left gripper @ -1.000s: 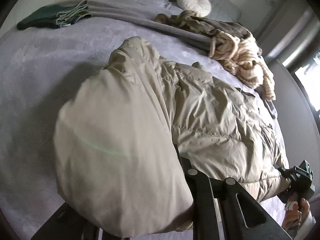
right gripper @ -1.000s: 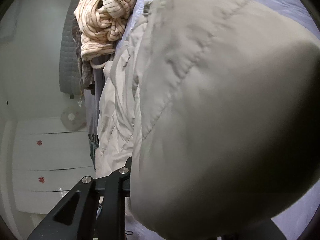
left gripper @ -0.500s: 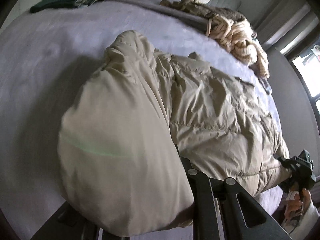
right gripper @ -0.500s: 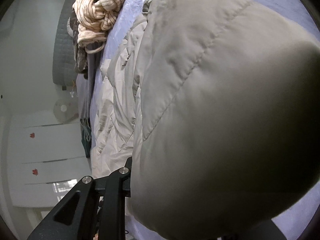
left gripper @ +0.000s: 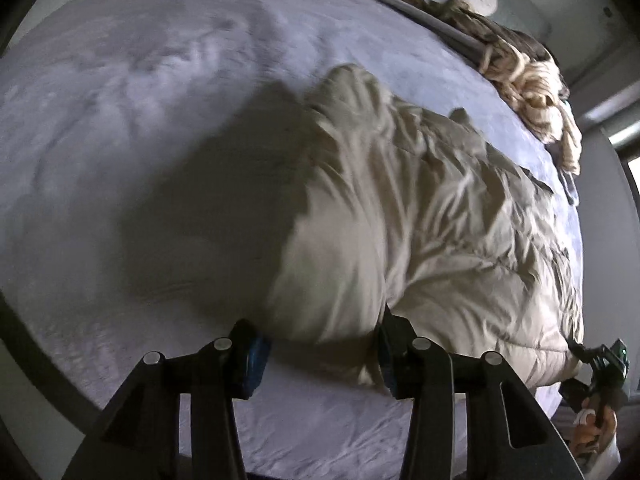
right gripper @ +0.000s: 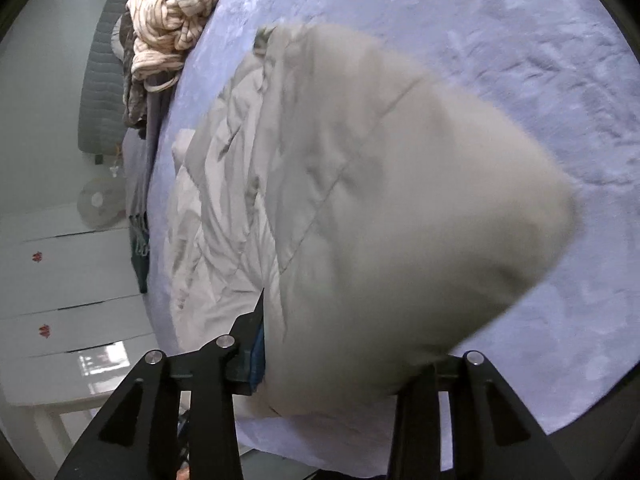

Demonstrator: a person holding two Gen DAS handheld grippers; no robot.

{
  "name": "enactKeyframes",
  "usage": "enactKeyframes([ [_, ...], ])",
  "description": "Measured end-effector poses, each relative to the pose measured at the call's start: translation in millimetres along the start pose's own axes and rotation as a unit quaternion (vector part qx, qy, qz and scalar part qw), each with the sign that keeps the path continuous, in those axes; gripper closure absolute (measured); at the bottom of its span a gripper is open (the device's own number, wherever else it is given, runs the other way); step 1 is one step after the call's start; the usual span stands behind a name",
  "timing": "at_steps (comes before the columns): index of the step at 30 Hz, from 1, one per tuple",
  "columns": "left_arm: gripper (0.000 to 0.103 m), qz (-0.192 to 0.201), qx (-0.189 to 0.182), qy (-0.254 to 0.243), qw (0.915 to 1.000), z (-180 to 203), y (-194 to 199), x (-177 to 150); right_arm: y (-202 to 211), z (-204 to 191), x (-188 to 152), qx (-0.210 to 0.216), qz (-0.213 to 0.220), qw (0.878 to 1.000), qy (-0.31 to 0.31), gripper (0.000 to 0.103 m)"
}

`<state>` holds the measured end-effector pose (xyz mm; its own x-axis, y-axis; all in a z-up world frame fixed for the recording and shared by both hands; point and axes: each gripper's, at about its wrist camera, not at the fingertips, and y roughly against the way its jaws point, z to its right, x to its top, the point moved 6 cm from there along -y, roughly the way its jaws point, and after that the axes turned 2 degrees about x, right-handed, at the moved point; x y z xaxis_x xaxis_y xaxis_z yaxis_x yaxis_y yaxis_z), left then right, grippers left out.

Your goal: Fold large clothes

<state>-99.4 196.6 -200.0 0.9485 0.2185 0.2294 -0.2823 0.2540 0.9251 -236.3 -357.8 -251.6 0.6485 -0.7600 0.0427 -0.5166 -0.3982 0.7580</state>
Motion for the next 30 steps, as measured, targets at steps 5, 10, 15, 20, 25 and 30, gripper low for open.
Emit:
enactKeyframes([
  [5,0.046,0.016,0.057,0.030,0.9978,-28,1,2,2,15,2,-0.026,0.005,0.999,-0.020,0.057],
  [10,0.046,-0.017,0.072,0.046,0.9962,-43,-18,-4,4,31,-1,-0.058,-0.002,0.998,-0.036,0.052],
  [15,0.046,-0.024,0.100,0.038,0.9940,-39,-12,-6,22,34,-3,-0.086,-0.005,0.996,-0.020,0.052],
  [20,0.046,-0.013,0.113,0.020,0.9933,-19,8,-7,38,25,-6,-0.105,-0.005,0.994,0.019,0.050],
  [25,0.046,-0.010,0.119,0.004,0.9928,-4,30,-16,44,15,-12,-0.109,-0.014,0.992,0.063,0.050],
  [30,0.046,-0.010,0.119,-0.016,0.9927,9,37,-22,44,2,-27,-0.107,-0.022,0.989,0.102,0.050],
])
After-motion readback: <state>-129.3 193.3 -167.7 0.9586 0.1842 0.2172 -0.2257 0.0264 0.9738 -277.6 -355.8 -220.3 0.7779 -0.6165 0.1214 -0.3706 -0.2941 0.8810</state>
